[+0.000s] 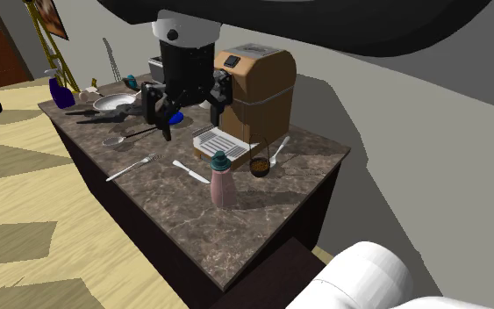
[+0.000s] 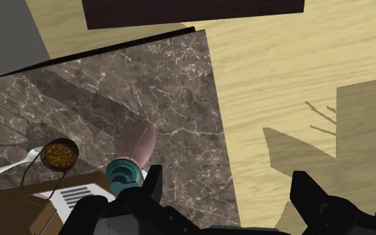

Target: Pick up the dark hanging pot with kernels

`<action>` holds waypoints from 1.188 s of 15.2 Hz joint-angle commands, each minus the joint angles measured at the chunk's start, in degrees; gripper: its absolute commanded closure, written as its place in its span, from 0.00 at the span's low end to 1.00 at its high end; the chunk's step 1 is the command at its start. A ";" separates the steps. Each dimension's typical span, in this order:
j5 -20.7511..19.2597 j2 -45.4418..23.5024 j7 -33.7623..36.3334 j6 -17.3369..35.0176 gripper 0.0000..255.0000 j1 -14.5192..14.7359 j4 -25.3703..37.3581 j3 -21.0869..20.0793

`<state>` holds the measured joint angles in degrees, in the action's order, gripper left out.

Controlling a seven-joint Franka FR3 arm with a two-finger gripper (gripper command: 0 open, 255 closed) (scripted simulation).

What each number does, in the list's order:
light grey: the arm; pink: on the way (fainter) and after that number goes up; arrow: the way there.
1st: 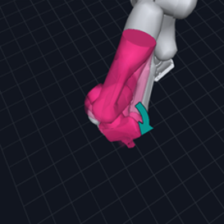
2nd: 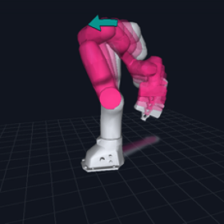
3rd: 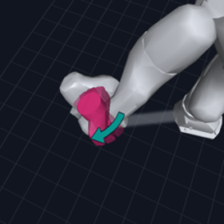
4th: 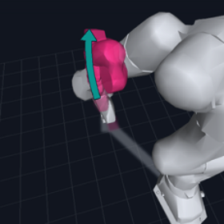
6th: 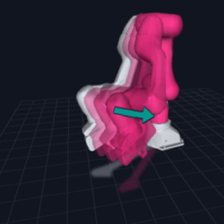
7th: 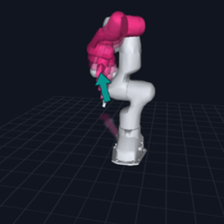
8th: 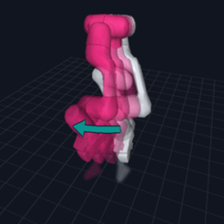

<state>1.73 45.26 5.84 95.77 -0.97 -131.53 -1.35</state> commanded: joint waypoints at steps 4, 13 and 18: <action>-1.85 -0.51 -5.76 3.20 0.00 -0.29 -2.74 3.93; -6.42 -7.65 -23.11 13.59 0.00 -0.79 -5.95 16.21; -6.99 -15.02 -33.15 19.37 0.00 0.02 -4.38 23.30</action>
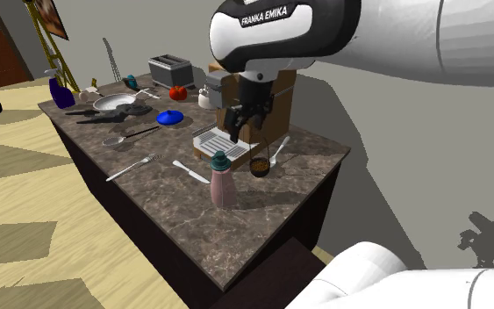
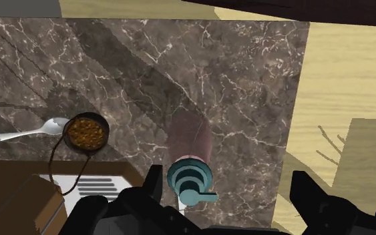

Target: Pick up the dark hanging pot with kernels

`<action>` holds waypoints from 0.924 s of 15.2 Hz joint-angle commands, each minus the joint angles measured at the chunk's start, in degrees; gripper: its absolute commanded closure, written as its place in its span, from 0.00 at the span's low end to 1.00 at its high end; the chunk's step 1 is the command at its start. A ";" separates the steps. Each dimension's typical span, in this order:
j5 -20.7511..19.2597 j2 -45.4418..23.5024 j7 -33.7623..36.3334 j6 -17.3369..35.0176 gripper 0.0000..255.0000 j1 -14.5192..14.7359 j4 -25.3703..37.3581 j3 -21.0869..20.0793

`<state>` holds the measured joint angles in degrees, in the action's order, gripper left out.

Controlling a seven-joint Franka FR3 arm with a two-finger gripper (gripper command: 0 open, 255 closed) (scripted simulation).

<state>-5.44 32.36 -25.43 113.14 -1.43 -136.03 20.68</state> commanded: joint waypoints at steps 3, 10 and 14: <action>1.13 -7.59 -8.34 5.19 0.00 1.48 2.19 5.57; 9.27 -23.48 -25.87 10.59 0.00 4.57 10.29 15.19; 18.13 -34.72 -37.53 11.25 0.00 4.36 17.13 18.42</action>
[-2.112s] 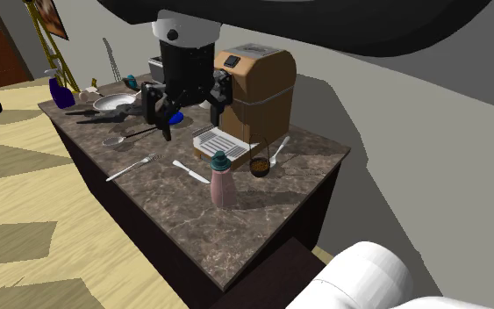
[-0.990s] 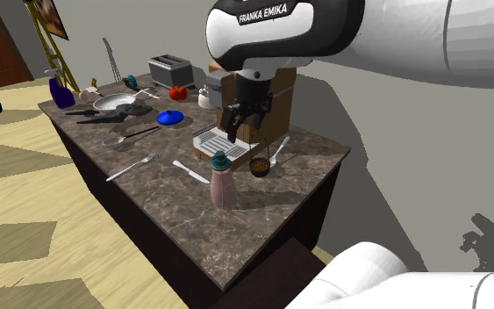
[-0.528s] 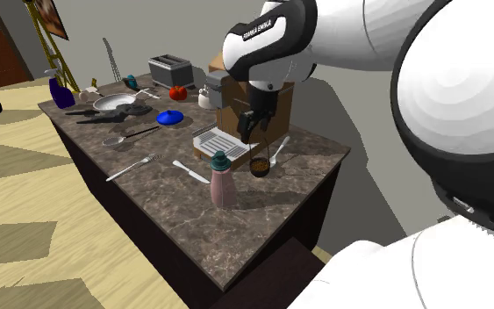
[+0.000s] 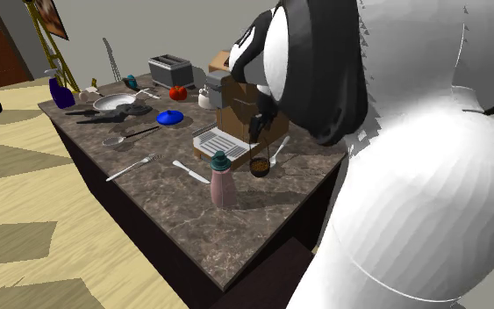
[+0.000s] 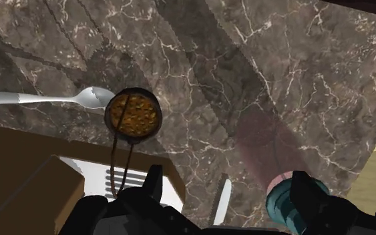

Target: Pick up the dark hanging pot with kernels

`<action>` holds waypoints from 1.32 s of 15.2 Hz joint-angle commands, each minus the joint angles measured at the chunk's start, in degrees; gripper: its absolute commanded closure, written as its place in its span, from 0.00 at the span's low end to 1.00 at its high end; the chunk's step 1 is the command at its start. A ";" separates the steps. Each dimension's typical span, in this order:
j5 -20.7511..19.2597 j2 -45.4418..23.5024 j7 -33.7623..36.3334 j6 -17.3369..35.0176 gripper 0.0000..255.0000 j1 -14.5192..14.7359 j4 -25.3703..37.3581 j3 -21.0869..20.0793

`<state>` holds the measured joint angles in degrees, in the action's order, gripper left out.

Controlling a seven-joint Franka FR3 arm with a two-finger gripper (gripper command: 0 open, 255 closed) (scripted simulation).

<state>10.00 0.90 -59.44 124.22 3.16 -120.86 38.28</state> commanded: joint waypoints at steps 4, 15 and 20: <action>11.63 -14.83 -13.95 -1.27 0.00 -3.94 10.49 0.45; 20.36 -28.89 -23.55 -0.89 0.00 -11.12 20.29 -3.87; 20.90 -29.54 -23.99 -0.16 1.00 -11.34 20.07 -4.18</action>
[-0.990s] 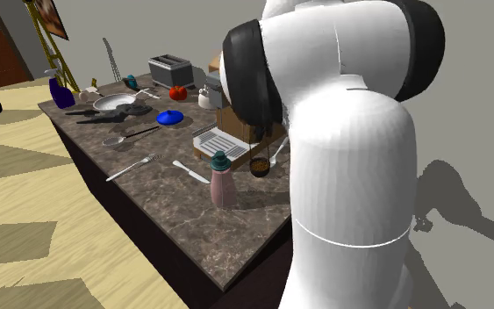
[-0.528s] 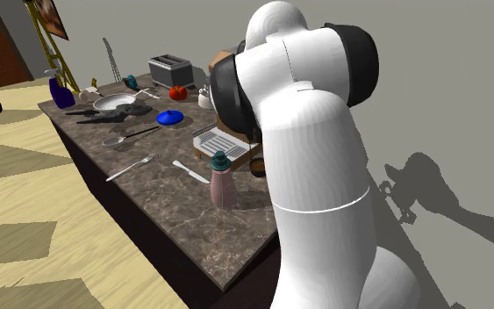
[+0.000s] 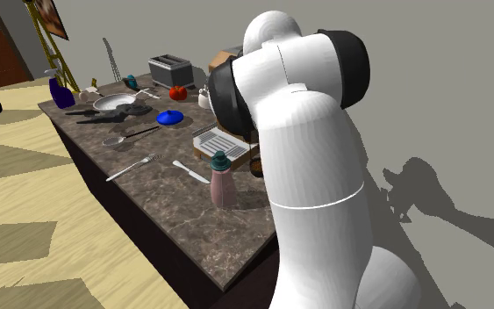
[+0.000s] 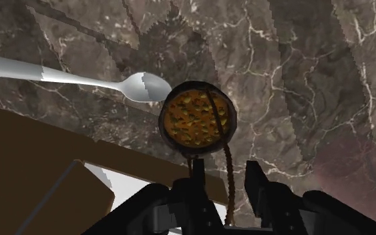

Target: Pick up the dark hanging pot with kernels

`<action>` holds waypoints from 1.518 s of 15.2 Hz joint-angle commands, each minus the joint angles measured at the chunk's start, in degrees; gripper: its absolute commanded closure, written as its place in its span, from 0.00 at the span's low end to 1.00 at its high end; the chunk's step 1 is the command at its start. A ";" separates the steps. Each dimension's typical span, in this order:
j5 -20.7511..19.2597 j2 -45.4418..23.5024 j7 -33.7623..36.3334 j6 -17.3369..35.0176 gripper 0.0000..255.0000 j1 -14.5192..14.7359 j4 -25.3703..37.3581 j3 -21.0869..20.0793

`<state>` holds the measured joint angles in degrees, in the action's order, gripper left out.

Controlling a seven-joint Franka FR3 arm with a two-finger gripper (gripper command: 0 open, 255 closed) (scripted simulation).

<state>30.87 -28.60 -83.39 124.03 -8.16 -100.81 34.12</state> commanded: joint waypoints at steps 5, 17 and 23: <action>0.03 -0.03 -0.03 0.03 1.00 -0.02 0.00 -0.01; -2.95 3.32 2.47 -4.74 1.00 0.94 2.21 1.61; -4.67 5.14 4.02 -8.23 1.00 1.32 4.38 2.45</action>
<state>26.48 -23.75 -79.62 116.42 -6.87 -96.84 36.43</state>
